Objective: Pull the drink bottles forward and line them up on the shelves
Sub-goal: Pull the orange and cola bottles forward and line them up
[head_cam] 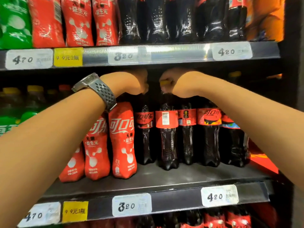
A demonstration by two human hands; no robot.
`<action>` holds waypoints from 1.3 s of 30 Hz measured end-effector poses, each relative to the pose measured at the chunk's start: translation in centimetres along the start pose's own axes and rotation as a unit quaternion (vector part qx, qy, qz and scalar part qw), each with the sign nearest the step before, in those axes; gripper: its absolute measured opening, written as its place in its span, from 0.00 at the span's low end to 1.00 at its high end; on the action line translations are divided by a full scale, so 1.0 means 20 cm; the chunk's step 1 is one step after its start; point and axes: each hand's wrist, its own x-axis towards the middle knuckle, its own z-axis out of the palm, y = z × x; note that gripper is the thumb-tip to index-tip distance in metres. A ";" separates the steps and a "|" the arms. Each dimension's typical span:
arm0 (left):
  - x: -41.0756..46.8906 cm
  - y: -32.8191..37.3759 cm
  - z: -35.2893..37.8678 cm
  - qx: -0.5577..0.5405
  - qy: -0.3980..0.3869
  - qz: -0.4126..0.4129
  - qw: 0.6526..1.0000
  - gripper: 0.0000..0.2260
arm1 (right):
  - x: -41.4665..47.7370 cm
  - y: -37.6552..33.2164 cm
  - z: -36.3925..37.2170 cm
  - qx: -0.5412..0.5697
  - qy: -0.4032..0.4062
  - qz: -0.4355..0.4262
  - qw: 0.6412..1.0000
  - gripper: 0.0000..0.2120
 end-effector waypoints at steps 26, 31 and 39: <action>-0.09 -0.09 0.02 -0.085 0.034 0.055 0.994 0.10 | 0.05 0.05 0.02 -0.003 0.028 0.013 1.000 0.17; -0.09 -0.08 0.01 -0.089 0.029 0.044 0.995 0.11 | 0.04 0.06 0.03 0.034 0.024 0.009 0.999 0.14; -0.11 -0.07 0.01 -0.107 0.068 0.055 0.990 0.22 | -0.11 0.16 -0.02 -0.005 0.119 0.057 0.991 0.13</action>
